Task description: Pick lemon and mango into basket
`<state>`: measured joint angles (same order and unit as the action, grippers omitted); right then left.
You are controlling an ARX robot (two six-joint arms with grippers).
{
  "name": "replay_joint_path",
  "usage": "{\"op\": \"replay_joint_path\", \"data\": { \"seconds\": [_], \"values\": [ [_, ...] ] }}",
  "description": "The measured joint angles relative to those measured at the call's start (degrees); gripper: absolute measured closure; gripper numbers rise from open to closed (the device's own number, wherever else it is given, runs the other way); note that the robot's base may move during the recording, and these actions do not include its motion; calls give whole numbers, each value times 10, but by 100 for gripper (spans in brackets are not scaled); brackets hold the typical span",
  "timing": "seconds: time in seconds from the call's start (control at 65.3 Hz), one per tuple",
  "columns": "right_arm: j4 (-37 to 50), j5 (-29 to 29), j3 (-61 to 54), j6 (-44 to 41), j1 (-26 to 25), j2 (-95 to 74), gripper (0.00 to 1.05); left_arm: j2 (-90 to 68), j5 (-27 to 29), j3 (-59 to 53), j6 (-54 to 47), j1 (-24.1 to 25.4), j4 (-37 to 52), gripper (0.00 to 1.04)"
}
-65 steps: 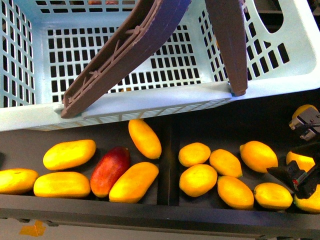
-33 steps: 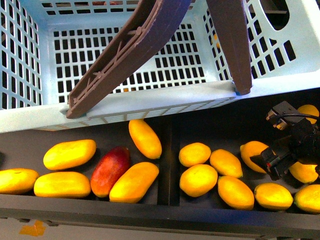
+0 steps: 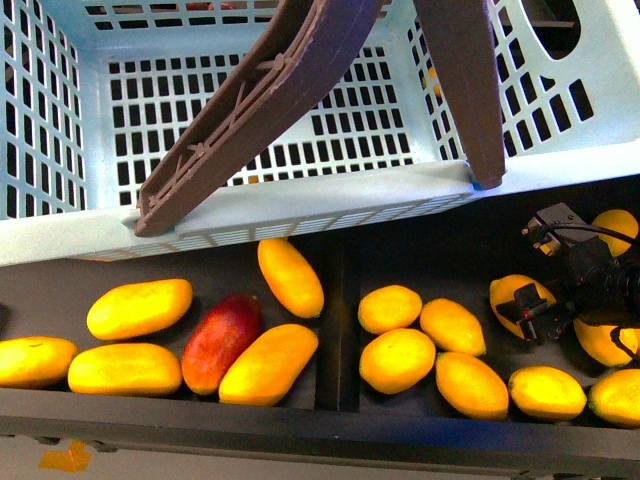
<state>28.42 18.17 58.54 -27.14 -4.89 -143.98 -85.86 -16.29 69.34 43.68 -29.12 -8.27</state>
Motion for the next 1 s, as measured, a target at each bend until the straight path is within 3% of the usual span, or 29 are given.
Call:
{"op": "replay_joint_path", "data": {
  "seconds": [0.291,0.597,0.812,0.996],
  "values": [
    [45,4,-19,82,-33,21,42,0,0,0,0,0,0,100],
    [123,56,-94,210,-115,237,43,0,0,0,0,0,0,100],
    [139,91,-123,284,-111,384,43,0,0,0,0,0,0,100],
    [146,93,-118,375,-76,489,43,0,2,0,0,0,0,100]
  ]
}}
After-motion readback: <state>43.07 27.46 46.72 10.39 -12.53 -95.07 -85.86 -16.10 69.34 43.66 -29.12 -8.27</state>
